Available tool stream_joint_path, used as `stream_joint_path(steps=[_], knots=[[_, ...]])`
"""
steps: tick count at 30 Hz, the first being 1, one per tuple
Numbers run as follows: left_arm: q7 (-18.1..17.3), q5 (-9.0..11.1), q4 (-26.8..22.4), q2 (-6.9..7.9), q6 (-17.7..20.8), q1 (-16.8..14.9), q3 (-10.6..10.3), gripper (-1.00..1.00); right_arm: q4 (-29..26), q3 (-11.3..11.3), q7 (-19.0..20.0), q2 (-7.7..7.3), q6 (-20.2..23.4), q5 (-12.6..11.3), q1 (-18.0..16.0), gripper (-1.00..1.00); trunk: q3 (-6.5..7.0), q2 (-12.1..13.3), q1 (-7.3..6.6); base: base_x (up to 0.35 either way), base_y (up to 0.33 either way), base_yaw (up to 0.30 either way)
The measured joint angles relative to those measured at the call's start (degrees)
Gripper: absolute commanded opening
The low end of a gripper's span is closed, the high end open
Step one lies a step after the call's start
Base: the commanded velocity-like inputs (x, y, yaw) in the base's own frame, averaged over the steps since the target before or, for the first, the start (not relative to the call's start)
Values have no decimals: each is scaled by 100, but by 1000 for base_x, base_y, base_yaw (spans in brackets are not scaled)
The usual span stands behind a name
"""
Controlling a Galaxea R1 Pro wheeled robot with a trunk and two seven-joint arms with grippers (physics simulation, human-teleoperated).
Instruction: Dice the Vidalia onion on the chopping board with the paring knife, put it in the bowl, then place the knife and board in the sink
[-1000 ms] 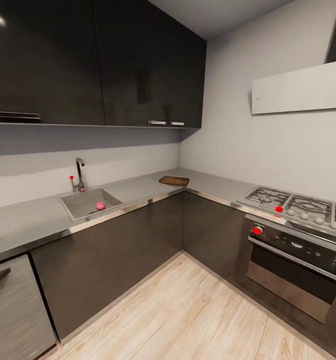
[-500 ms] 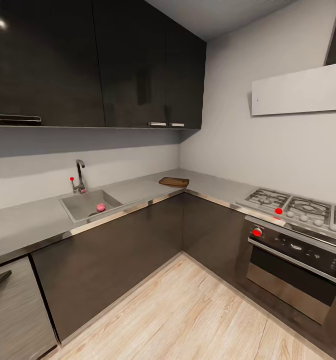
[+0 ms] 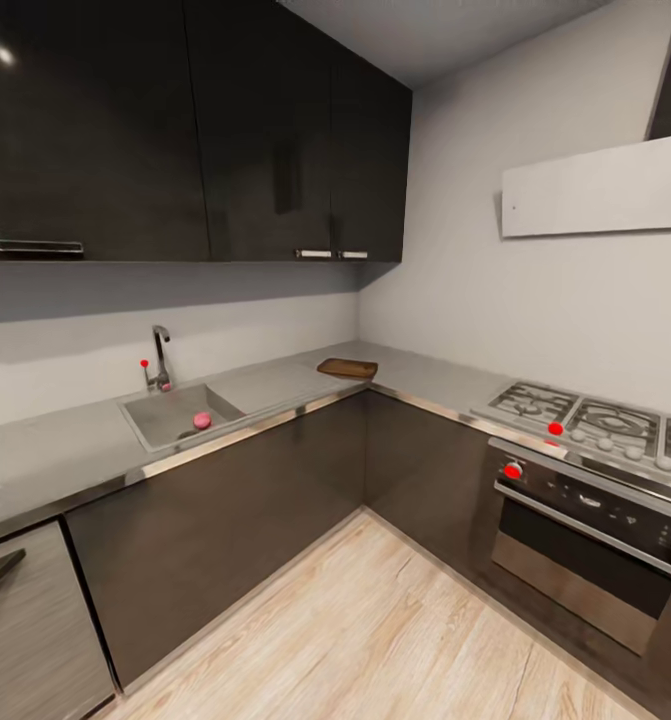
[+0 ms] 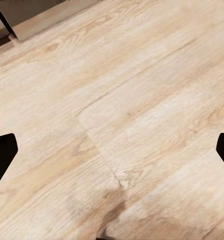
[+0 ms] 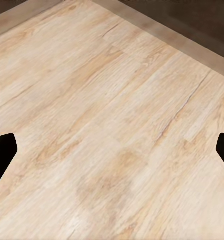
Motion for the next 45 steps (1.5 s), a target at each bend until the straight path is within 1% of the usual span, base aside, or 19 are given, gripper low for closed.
stream_joint_path(steps=[45], knots=[[0, -8, 0, 0, -8, 0, 0, 100, 3, 8, 1, 1, 0, 4, 0, 100, 809, 1806, -989, 0, 0, 0]])
